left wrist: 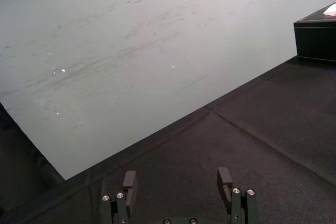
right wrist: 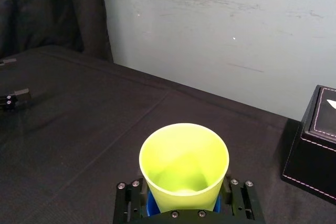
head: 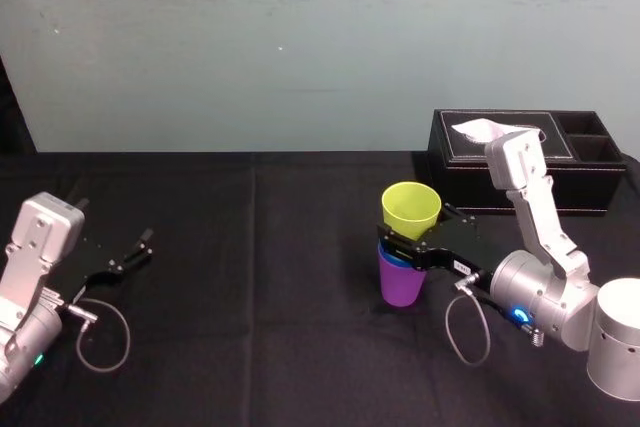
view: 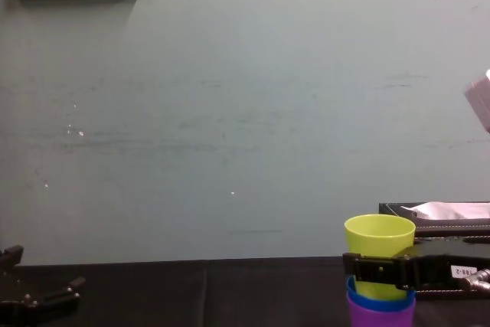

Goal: Stack the three plastic cups sequentially using one hand.

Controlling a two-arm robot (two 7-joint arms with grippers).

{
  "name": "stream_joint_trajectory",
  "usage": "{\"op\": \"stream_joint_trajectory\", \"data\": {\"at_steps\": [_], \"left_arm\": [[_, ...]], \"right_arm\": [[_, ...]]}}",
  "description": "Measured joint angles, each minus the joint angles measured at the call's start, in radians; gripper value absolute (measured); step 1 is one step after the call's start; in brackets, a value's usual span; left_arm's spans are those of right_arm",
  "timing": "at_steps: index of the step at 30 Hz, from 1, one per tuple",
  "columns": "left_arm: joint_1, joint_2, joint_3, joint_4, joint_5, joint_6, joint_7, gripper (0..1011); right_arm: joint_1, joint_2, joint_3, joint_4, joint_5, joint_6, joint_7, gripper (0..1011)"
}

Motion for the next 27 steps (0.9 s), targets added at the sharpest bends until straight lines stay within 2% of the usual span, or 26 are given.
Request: {"op": "stream_joint_trajectory", "data": {"at_steps": [9, 19, 27], "left_arm": [[0.000, 0.000, 0.000, 0.000, 0.000, 0.000, 0.000, 1000], [0.000, 0.000, 0.000, 0.000, 0.000, 0.000, 0.000, 1000], [0.000, 0.000, 0.000, 0.000, 0.000, 0.000, 0.000, 1000]], "right_arm": [[0.000, 0.001, 0.001, -0.001, 0.002, 0.001, 0.000, 993], [-0.006, 0.000, 0.007, -0.007, 0.004, -0.010, 0.000, 1003], [-0.067, -0.031, 0.072, -0.051, 0.024, -0.112, -0.043, 1003]]}}
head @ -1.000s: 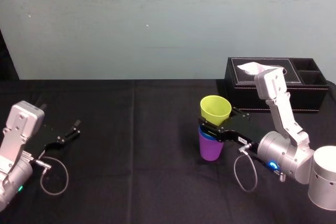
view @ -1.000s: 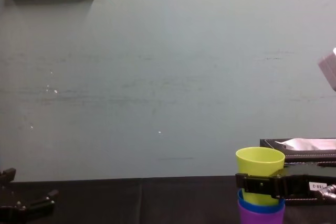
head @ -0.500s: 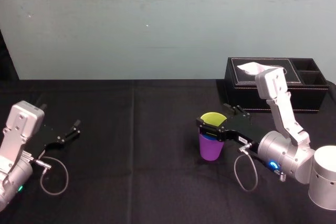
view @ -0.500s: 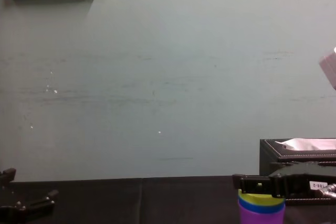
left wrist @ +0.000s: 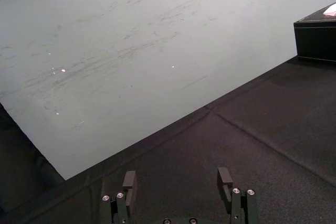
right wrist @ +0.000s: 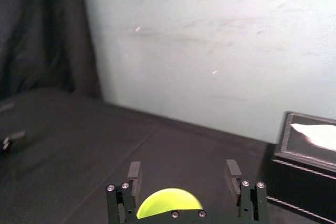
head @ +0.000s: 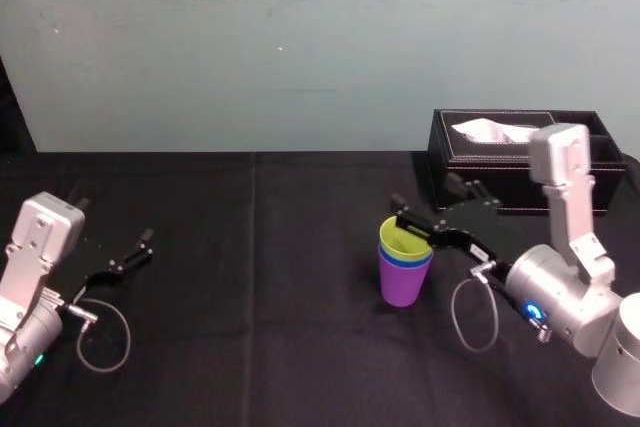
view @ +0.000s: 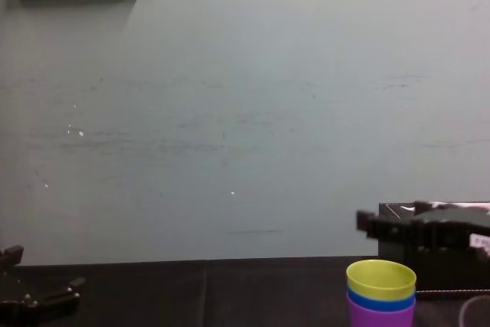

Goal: Stack the three plastic cups sequentially using one hand.

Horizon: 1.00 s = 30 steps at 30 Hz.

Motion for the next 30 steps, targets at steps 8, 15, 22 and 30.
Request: {"op": "stream_joint_trajectory", "data": {"at_steps": [8, 15, 22, 30], "left_arm": [[0.000, 0.000, 0.000, 0.000, 0.000, 0.000, 0.000, 1000], [0.000, 0.000, 0.000, 0.000, 0.000, 0.000, 0.000, 1000], [0.000, 0.000, 0.000, 0.000, 0.000, 0.000, 0.000, 1000], [0.000, 0.000, 0.000, 0.000, 0.000, 0.000, 0.000, 1000]], "right_arm": [[-0.086, -0.055, 0.086, -0.061, -0.004, 0.003, -0.138, 1002], [-0.109, -0.083, 0.123, -0.073, -0.018, 0.114, -0.228, 1003], [-0.116, -0.110, 0.139, -0.043, -0.046, 0.181, -0.285, 1003], [-0.110, -0.122, 0.134, -0.009, -0.071, 0.210, -0.281, 1002]]}}
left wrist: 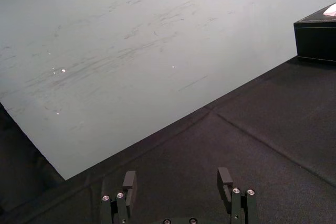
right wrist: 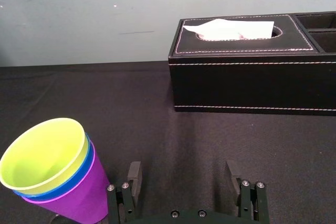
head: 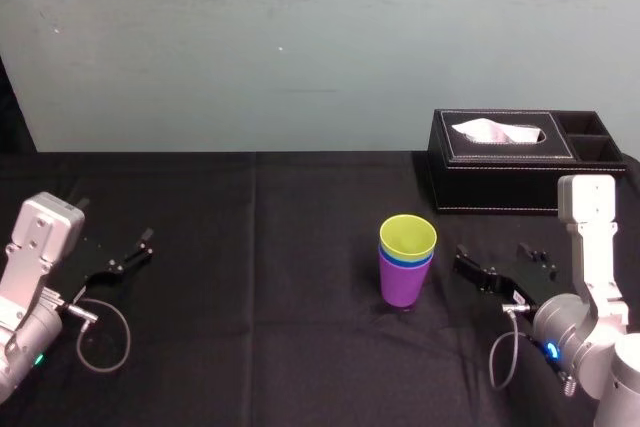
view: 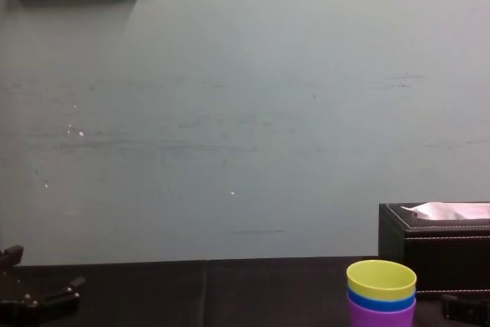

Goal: Stack the three plastic cups sequentially using one hand.

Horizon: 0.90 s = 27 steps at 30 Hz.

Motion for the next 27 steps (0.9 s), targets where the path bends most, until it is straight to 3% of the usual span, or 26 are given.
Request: {"op": "stream_joint_trajectory", "data": {"at_steps": [27], "left_arm": [[0.000, 0.000, 0.000, 0.000, 0.000, 0.000, 0.000, 1000]], "right_arm": [[-0.001, 0.002, -0.001, -0.004, 0.002, -0.005, -0.001, 1003]]}}
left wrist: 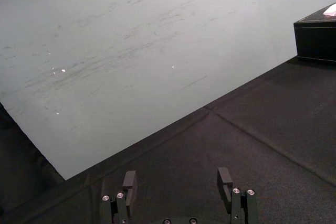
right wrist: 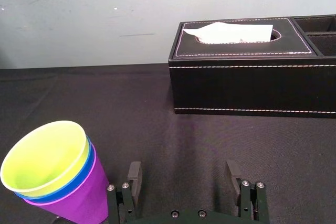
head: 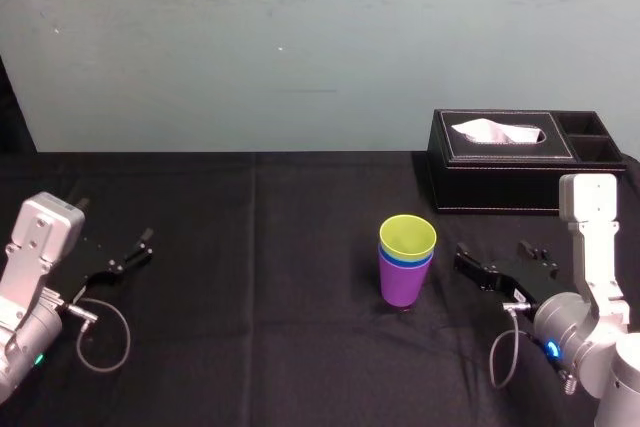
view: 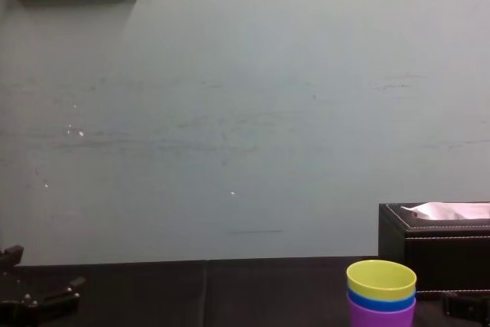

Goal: Stack the three plastic cups sequentially using one hand.

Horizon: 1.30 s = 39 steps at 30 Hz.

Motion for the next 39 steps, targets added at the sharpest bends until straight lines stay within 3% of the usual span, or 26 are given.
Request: {"op": "stream_joint_trajectory", "data": {"at_steps": [39], "left_arm": [[0.000, 0.000, 0.000, 0.000, 0.000, 0.000, 0.000, 1000]], "right_arm": [[0.000, 0.000, 0.000, -0.001, 0.000, -0.001, -0.001, 1003]]}}
